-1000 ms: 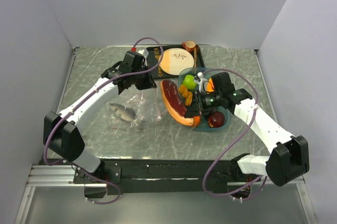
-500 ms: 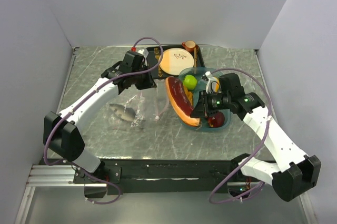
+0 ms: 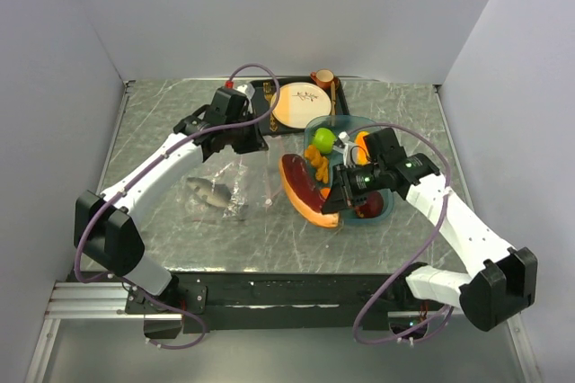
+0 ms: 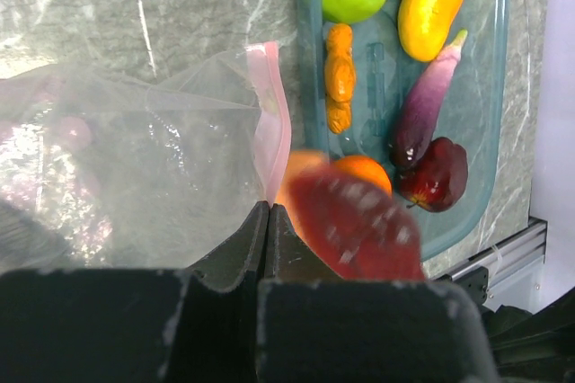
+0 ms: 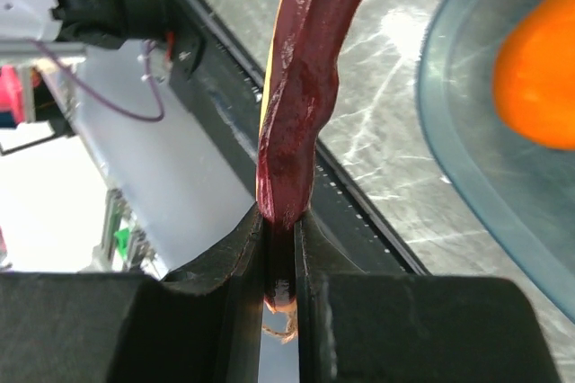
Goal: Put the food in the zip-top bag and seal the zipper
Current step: Place the fake food in the zipper food storage bag.
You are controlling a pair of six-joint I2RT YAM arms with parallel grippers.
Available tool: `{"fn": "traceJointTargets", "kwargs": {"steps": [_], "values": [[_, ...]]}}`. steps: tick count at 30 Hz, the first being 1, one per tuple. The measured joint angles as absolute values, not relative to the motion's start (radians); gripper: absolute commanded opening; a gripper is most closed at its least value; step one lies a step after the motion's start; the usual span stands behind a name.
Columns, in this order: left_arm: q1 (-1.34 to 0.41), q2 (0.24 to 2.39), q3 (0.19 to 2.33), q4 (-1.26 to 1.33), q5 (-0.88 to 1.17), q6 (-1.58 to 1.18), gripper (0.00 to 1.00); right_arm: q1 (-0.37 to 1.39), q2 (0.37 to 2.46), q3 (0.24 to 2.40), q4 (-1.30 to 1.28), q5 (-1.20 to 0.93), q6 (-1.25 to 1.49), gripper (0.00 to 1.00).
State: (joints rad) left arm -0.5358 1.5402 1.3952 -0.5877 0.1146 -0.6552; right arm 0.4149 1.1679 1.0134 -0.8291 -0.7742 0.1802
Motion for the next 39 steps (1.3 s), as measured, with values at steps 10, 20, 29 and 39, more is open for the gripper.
{"fn": "traceJointTargets", "kwargs": {"steps": [10, 20, 29, 39], "values": [[-0.578, 1.53, 1.38, -0.581, 0.116, -0.629, 0.01, 0.424, 1.272, 1.024, -0.816, -0.866, 0.158, 0.07], [-0.583, 1.458, 1.328, -0.578, 0.141, -0.586, 0.01, 0.428, 1.477, 1.225, -0.812, -0.888, 0.139, 0.08], [-0.584, 1.456, 1.328, -0.579, 0.165, -0.56, 0.01, 0.428, 1.565, 1.277, -0.724, -0.941, 0.2, 0.08], [-0.593, 1.456, 1.33, -0.58, 0.152, -0.561, 0.01, 0.458, 1.606, 1.228, -0.675, -0.984, 0.223, 0.08]]}}
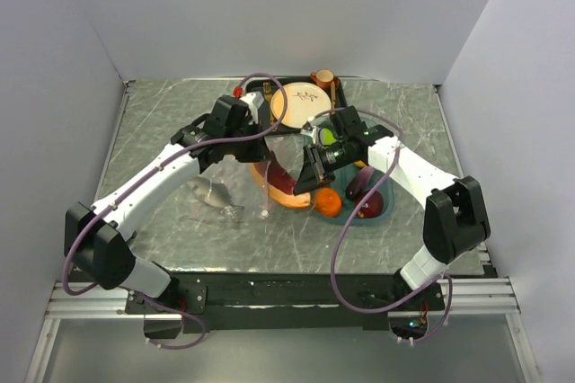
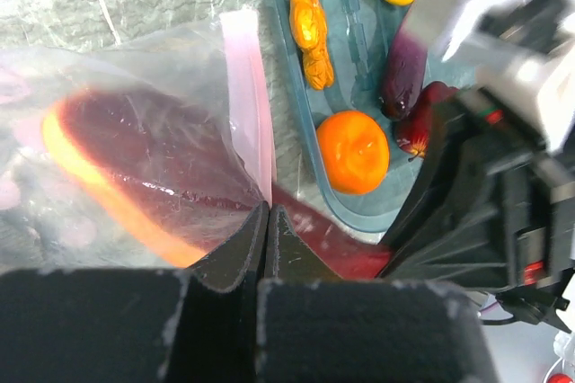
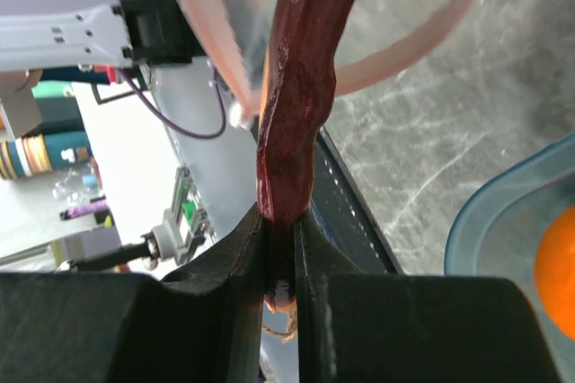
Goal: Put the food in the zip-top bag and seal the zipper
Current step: Place the fake food in the zipper food storage bag.
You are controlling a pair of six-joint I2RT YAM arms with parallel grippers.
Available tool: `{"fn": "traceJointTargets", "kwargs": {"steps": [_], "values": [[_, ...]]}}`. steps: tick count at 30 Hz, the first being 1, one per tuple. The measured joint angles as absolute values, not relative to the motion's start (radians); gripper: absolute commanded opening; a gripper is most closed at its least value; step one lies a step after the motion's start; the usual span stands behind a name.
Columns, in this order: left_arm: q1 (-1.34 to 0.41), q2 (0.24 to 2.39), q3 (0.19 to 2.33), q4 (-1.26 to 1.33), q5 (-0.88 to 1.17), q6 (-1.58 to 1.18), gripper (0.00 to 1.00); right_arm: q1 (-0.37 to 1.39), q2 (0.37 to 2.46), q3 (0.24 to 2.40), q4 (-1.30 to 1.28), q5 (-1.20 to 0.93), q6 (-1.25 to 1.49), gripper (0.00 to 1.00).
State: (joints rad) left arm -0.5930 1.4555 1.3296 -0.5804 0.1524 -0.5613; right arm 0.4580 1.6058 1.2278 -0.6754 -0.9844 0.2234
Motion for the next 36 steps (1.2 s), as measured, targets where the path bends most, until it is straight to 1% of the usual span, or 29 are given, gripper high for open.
{"fn": "traceJointTargets", "kwargs": {"steps": [6, 10, 21, 24, 28, 34, 36], "values": [[-0.595, 1.456, 1.331, -0.582, 0.141, -0.562, 0.01, 0.492, 1.592, 1.148, -0.641, -0.974, 0.264, 0.08], [-0.596, 1.456, 1.336, -0.587, 0.142, -0.562, 0.01, 0.502, 1.592, 1.143, -0.583, -0.97, 0.326, 0.09], [-0.6, 1.456, 1.337, -0.585, 0.144, -0.562, 0.01, 0.502, 1.677, 1.256, -0.474, -0.931, 0.446, 0.11], [-0.6, 1.456, 1.337, -0.585, 0.146, -0.561, 0.01, 0.502, 1.709, 1.283, -0.499, -0.95, 0.415, 0.11], [-0.604, 1.456, 1.337, -0.587, 0.145, -0.561, 0.01, 0.509, 1.767, 1.354, -0.605, -0.963, 0.305, 0.1], [-0.606, 1.456, 1.338, -0.587, 0.144, -0.561, 0.01, 0.527, 1.775, 1.356, -0.701, -0.977, 0.2, 0.11], [-0.606, 1.456, 1.337, -0.587, 0.144, -0.561, 0.01, 0.541, 1.775, 1.354, -0.713, -0.979, 0.187, 0.09]]}}
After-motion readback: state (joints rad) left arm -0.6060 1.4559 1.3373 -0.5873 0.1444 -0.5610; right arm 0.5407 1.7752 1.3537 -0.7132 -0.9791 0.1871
